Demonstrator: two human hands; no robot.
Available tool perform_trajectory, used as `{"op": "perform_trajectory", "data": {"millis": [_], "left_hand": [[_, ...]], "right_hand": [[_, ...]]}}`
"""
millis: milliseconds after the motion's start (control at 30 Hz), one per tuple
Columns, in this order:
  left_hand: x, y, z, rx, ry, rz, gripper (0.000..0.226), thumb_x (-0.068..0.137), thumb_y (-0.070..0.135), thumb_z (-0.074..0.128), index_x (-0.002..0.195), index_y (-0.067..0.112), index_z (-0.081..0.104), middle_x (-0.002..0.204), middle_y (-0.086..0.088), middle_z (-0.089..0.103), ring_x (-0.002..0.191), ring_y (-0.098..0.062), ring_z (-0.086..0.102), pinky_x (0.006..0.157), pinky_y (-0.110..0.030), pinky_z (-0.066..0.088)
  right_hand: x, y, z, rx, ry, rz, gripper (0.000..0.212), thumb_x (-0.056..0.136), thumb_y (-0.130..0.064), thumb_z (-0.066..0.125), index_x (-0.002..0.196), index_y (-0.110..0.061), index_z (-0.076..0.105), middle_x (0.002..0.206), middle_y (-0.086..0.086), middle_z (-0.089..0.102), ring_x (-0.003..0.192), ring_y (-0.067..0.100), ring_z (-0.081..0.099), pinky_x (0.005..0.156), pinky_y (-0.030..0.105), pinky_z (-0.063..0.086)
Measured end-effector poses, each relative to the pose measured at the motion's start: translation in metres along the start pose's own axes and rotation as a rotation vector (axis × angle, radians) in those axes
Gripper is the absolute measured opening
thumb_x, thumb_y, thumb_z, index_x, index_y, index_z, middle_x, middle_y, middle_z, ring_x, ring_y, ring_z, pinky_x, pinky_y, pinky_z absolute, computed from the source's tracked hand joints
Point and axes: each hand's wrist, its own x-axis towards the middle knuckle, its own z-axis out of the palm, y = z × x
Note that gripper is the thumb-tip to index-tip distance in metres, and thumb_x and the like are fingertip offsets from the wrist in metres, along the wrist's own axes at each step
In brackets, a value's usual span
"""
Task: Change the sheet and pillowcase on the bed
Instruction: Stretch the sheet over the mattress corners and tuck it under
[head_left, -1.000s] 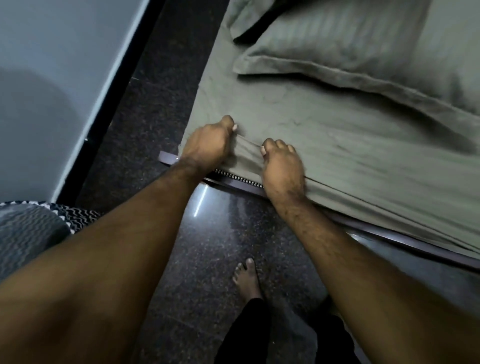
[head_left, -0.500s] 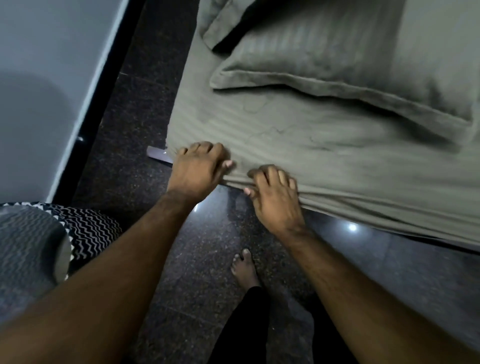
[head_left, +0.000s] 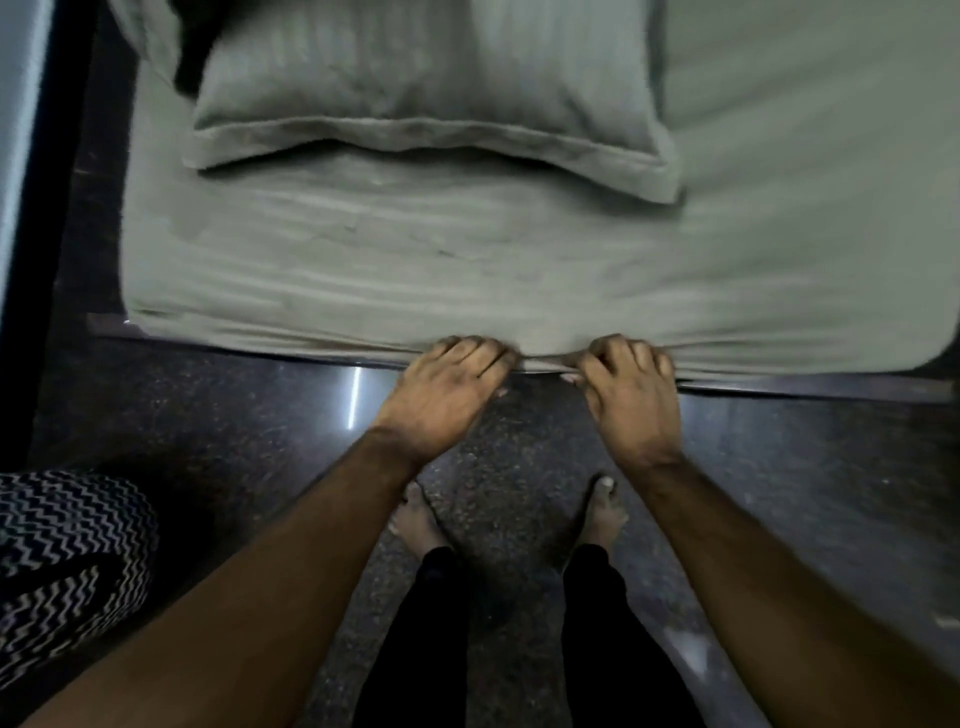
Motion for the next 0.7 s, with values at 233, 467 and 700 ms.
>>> {"op": "perform_trajectory", "data": {"millis": [233, 467, 700], "left_hand": [[0.061, 0.092, 0.017, -0.107, -0.18, -0.04, 0.057, 0.098, 0.045, 0.043, 0.146, 0.014, 0.049, 0.144, -0.007, 0.053, 0.127, -0.026, 0.053, 0.108, -0.038, 0.041], [0.087, 0.149, 0.014, -0.193, -0.145, -0.362, 0.057, 0.1, 0.051, 0.04, 0.142, 0.012, 0.048, 0.136, -0.01, 0.052, 0.124, -0.031, 0.048, 0.108, -0.045, 0.039], [0.143, 0.136, 0.015, -0.117, -0.413, -0.472, 0.069, 0.094, 0.054, 0.015, 0.113, 0.014, 0.069, 0.108, -0.013, 0.07, 0.098, -0.038, 0.066, 0.084, -0.044, 0.051]], "right_hand": [[-0.06, 0.086, -0.013, 0.065, -0.034, 0.058, 0.037, 0.094, -0.022, 0.056, 0.13, -0.02, 0.063, 0.129, 0.001, 0.063, 0.118, 0.025, 0.059, 0.106, 0.042, 0.04], [-0.094, 0.144, -0.024, -0.011, -0.066, 0.089, 0.044, 0.105, -0.027, 0.038, 0.148, -0.023, 0.047, 0.148, -0.002, 0.051, 0.138, 0.02, 0.046, 0.119, 0.041, 0.029], [-0.074, 0.144, -0.031, 0.058, -0.169, 0.209, 0.052, 0.099, -0.048, 0.047, 0.14, -0.016, 0.055, 0.137, 0.006, 0.057, 0.13, 0.026, 0.05, 0.115, 0.04, 0.035]]}}
